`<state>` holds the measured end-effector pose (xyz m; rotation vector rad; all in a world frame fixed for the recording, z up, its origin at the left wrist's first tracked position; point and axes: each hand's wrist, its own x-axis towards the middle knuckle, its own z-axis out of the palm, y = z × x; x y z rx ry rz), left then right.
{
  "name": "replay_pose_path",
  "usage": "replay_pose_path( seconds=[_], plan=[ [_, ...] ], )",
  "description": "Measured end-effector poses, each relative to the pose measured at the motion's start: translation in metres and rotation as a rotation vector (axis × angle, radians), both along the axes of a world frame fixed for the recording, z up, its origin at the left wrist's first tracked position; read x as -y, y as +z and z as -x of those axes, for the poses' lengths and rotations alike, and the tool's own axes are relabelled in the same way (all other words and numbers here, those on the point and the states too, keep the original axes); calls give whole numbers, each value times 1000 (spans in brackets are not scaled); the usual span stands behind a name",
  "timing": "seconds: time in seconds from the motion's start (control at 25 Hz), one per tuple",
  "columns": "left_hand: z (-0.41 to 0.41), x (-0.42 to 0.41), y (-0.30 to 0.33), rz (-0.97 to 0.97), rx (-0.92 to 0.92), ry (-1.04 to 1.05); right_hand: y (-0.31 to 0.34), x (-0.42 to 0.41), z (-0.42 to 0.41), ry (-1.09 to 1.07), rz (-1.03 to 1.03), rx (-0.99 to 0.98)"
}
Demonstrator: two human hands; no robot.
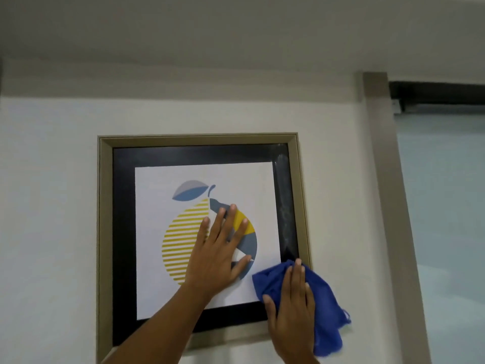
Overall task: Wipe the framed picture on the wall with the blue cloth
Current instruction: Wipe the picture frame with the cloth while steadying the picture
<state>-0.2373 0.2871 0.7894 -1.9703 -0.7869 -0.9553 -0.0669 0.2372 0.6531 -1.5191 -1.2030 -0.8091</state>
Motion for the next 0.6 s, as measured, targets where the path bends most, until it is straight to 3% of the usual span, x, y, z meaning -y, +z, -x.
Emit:
replay_pose_path(
  seconds=[0.24,0.52,0.6],
  plan=[
    [-2,-10,-4,-46,14,-40,36,-2,-4,40,23,27],
    [-5,-15,-4,-25,18,-23,228,-7,-4,67,-159,83],
    [-4,-16,-3,-24,18,-20,255,-8,-8,35,-201,104]
  ],
)
